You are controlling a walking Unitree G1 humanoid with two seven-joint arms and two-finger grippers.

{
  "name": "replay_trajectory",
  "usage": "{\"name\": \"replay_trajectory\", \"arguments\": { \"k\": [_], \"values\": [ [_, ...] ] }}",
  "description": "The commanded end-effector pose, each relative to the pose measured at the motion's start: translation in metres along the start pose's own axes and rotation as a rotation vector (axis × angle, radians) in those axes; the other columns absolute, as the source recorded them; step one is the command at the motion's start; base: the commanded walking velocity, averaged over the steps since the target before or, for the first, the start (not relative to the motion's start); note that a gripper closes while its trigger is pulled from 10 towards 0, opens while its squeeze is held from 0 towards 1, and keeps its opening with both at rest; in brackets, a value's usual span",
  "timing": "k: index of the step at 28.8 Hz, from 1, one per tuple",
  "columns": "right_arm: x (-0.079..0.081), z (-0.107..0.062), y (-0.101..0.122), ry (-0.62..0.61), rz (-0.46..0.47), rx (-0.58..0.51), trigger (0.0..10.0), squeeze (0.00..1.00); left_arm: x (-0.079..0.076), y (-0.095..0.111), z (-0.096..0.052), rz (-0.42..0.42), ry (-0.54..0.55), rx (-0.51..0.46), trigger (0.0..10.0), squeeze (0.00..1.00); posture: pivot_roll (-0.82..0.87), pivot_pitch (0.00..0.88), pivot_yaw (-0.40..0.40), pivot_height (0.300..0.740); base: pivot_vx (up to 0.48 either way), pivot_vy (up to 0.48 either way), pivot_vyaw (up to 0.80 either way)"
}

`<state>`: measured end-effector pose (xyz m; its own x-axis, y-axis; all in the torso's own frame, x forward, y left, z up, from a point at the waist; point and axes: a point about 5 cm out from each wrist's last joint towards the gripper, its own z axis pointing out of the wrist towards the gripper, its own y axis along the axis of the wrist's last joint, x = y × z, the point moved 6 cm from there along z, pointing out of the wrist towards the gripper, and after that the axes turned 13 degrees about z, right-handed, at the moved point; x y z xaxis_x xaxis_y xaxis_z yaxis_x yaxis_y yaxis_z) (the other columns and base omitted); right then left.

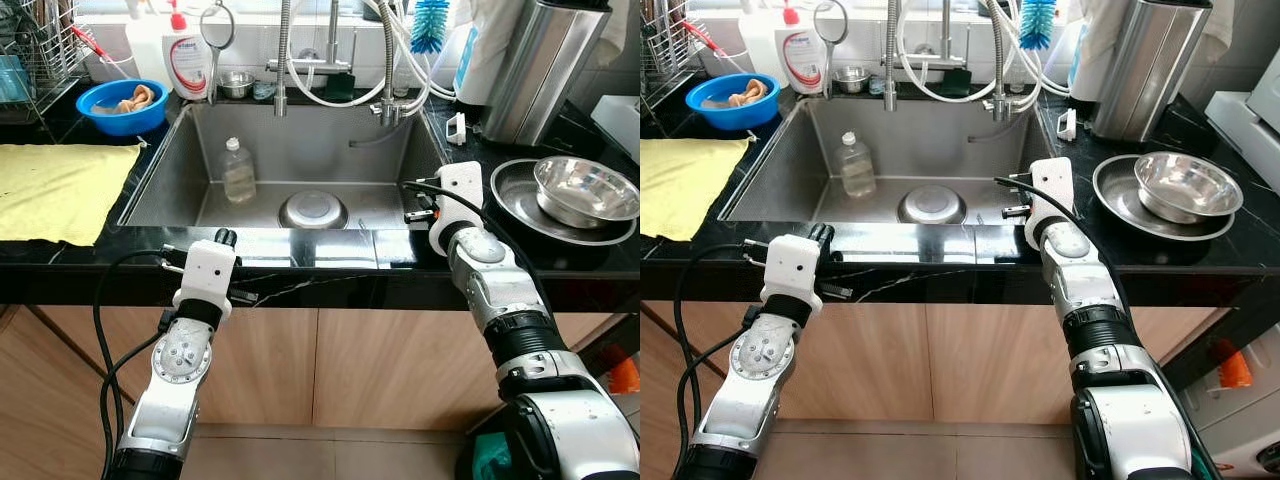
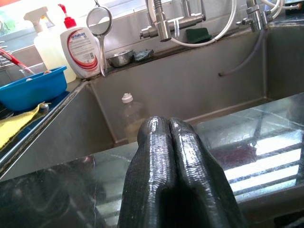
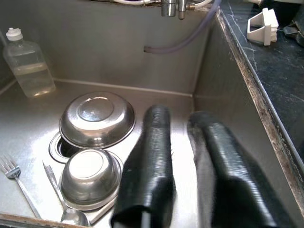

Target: Kitchen organization

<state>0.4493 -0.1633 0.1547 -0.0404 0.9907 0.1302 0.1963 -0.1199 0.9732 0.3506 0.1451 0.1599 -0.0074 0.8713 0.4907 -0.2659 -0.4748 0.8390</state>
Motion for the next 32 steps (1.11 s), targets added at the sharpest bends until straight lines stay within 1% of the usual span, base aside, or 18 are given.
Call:
{"name": "replay_trajectory", "arguments": {
  "k": [1,3,5,6,8,9,10,13,17,18,19,24,27,28,29,30,31,32],
  "values": [
    [0.002,0.001,0.007,0.006,0.004,-0.017,10.0,0.0,-0.003,0.006,-0.001,0.008,-0.012,-0.014,10.0,0.0,-0.07,0.0,-0.006,0.731,0.0,0.0,0.0],
    [0.002,0.001,0.007,0.008,-0.006,-0.021,10.0,0.0,-0.003,0.006,-0.001,0.007,-0.013,-0.013,10.0,0.0,-0.07,0.0,-0.008,0.731,0.0,0.0,0.0],
    [-0.001,0.001,0.014,-0.002,-0.019,-0.043,10.0,0.0,-0.003,0.005,0.0,0.007,-0.012,-0.012,10.0,0.0,-0.07,0.0,-0.007,0.731,0.0,0.0,0.0],
    [-0.001,0.001,0.014,-0.002,-0.019,-0.043,10.0,0.0,-0.003,0.005,0.0,0.007,-0.012,-0.012,10.0,0.0,-0.07,0.0,-0.007,0.731,0.0,0.0,0.0],
    [-0.011,-0.002,0.041,-0.022,-0.041,-0.121,10.0,0.0,0.0,0.005,0.001,0.009,-0.007,-0.01,10.0,0.0,-0.08,0.0,-0.005,0.731,0.0,0.0,0.0],
    [-0.015,-0.003,0.047,-0.03,-0.045,-0.136,10.0,0.34,0.0,0.004,0.001,0.009,-0.006,-0.009,10.0,0.0,-0.08,0.0,-0.004,0.731,0.0,0.0,0.0],
    [-0.024,-0.005,0.06,-0.056,-0.053,-0.165,10.0,1.0,0.0,0.003,0.001,0.009,-0.006,-0.006,10.0,0.0,-0.09,0.0,-0.002,0.731,0.0,0.0,0.0],
    [-0.045,-0.012,0.084,-0.115,-0.084,-0.212,10.0,1.0,-0.002,0.001,0.0,0.011,-0.013,0.005,10.0,0.0,-0.11,0.0,0.002,0.731,0.0,0.0,0.0],
    [-0.067,-0.022,0.101,-0.18,-0.125,-0.233,10.0,1.0,-0.004,0.0,0.0,0.005,-0.015,0.006,10.0,0.0,-0.12,0.0,0.002,0.731,0.0,0.0,0.0],
    [-0.078,-0.025,0.101,-0.206,-0.14,-0.212,10.0,1.0,-0.005,0.0,0.0,0.004,-0.02,0.008,10.0,0.0,-0.13,0.0,0.003,0.731,0.0,0.0,0.0],
    [-0.084,-0.027,0.099,-0.221,-0.156,-0.192,10.0,1.0,-0.006,0.0,0.001,0.004,-0.024,0.01,10.0,0.0,-0.13,0.0,0.003,0.731,0.0,0.0,0.0],
    [-0.097,-0.032,0.095,-0.251,-0.182,-0.15,10.0,1.0,-0.006,-0.001,0.001,0.003,-0.028,0.012,10.0,0.0,-0.14,0.0,0.004,0.731,0.0,0.0,0.0],
    [-0.097,-0.033,0.095,-0.252,-0.182,-0.148,10.0,1.0,-0.006,-0.001,0.001,0.003,-0.028,0.013,10.0,0.0,-0.14,0.0,0.004,0.731,0.0,0.0,0.0],
    [-0.113,-0.039,0.088,-0.282,-0.236,-0.108,10.0,1.0,-0.007,-0.002,0.0,0.002,-0.034,0.016,10.0,0.0,-0.14,0.0,0.007,0.731,0.0,0.0,0.0],
    [-0.113,-0.039,0.088,-0.282,-0.236,-0.108,10.0,1.0,-0.007,-0.002,0.0,0.002,-0.034,0.016,10.0,0.0,-0.14,0.0,0.007,0.731,0.0,0.0,0.0],
    [-0.117,-0.041,0.087,-0.289,-0.257,-0.095,10.0,1.0,-0.007,-0.002,0.0,0.002,-0.036,0.018,10.0,0.0,-0.14,0.0,0.007,0.731,0.0,0.0,0.0],
    [-0.119,-0.042,0.089,-0.293,-0.288,-0.095,10.0,0.0,-0.008,-0.002,-0.001,0.001,-0.038,0.018,10.0,0.0,-0.14,0.0,0.007,0.731,0.0,0.0,0.0],
    [-0.119,-0.043,0.091,-0.293,-0.305,-0.098,10.0,0.0,-0.008,-0.002,0.0,0.0,-0.038,0.018,10.0,0.0,-0.14,0.0,0.007,0.731,0.0,0.0,0.0]
  ]
}}
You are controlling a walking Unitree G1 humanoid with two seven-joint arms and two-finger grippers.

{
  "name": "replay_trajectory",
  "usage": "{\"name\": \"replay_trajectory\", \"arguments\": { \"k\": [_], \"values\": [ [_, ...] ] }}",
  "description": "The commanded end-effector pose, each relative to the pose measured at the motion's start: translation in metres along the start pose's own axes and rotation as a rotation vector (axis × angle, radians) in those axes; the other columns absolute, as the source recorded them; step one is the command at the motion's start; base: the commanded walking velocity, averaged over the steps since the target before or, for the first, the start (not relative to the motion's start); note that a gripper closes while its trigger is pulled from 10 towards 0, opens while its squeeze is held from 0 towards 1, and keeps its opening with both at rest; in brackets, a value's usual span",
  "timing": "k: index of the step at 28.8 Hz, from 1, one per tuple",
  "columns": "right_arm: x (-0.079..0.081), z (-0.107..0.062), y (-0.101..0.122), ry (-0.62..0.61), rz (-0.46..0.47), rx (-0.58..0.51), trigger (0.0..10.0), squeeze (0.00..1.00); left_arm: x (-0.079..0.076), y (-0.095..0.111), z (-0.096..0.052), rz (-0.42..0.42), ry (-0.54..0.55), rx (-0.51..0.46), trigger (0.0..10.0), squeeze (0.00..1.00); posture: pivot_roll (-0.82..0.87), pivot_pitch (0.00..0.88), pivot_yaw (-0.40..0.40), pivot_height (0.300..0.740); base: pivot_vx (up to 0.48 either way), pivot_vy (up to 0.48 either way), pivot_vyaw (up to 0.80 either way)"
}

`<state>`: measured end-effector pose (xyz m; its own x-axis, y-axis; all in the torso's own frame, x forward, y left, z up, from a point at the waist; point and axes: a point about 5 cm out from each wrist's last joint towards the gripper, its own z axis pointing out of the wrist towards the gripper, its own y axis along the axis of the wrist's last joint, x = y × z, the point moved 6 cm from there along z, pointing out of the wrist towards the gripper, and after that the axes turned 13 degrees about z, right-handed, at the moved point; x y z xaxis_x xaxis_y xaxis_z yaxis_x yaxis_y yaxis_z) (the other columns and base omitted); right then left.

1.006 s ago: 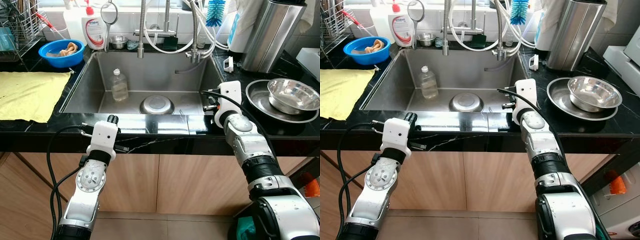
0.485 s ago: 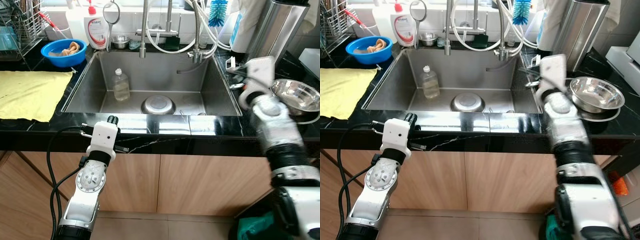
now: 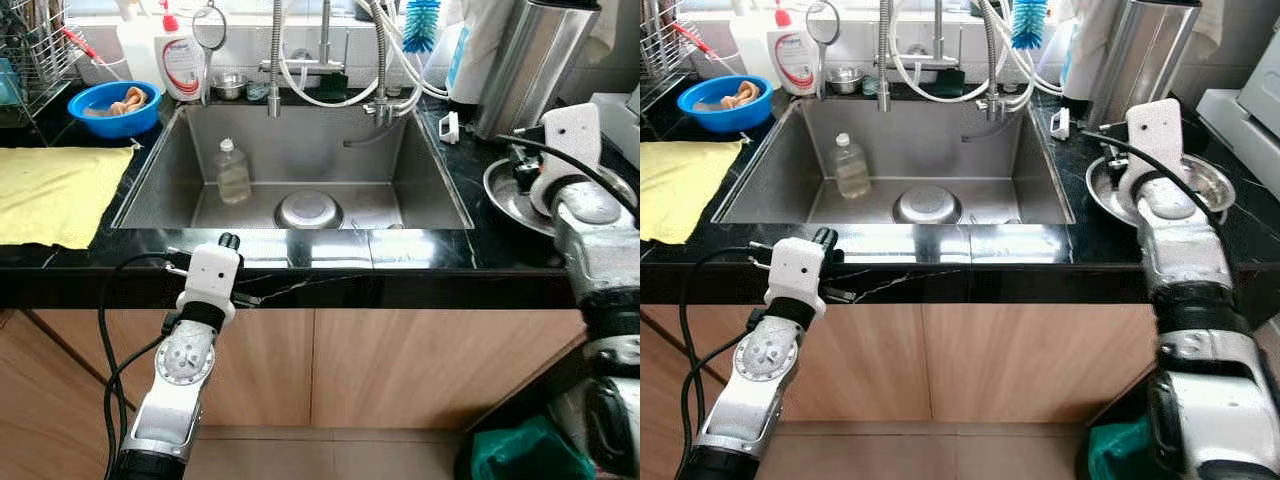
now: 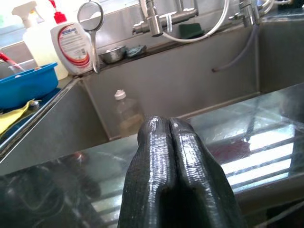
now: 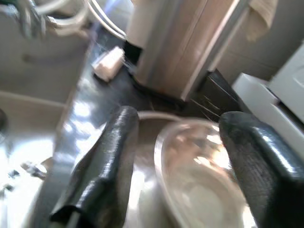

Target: Kitchen organization

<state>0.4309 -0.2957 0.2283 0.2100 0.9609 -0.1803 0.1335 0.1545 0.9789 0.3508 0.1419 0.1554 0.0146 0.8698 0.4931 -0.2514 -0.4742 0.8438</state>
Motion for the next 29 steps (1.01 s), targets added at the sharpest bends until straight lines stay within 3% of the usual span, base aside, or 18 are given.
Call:
{"name": "replay_trajectory", "arguments": {
  "k": [1,8,19,29],
  "values": [
    [-0.004,-0.002,0.01,-0.006,-0.069,-0.02,10.0,0.0,-0.003,0.0,0.0,0.003,-0.019,0.003,10.0,0.0,-0.14,0.0,0.007,0.731,0.0,0.0,0.0],
    [-0.015,-0.003,0.001,-0.056,-0.067,0.021,10.0,0.0,-0.004,0.0,0.0,0.001,-0.022,0.003,10.0,0.0,-0.15,0.0,0.007,0.731,0.0,0.0,0.0],
    [0.011,-0.005,-0.008,0.074,-0.042,0.052,10.0,0.0,-0.005,0.001,0.0,-0.002,-0.024,0.002,10.0,0.0,-0.14,0.0,0.005,0.731,0.0,0.0,0.0],
    [0.006,-0.005,-0.025,0.051,-0.044,0.122,10.0,0.0,-0.006,0.001,0.001,-0.006,-0.027,0.003,10.0,0.0,-0.14,0.0,0.002,0.731,0.0,0.0,0.0]
  ]
}}
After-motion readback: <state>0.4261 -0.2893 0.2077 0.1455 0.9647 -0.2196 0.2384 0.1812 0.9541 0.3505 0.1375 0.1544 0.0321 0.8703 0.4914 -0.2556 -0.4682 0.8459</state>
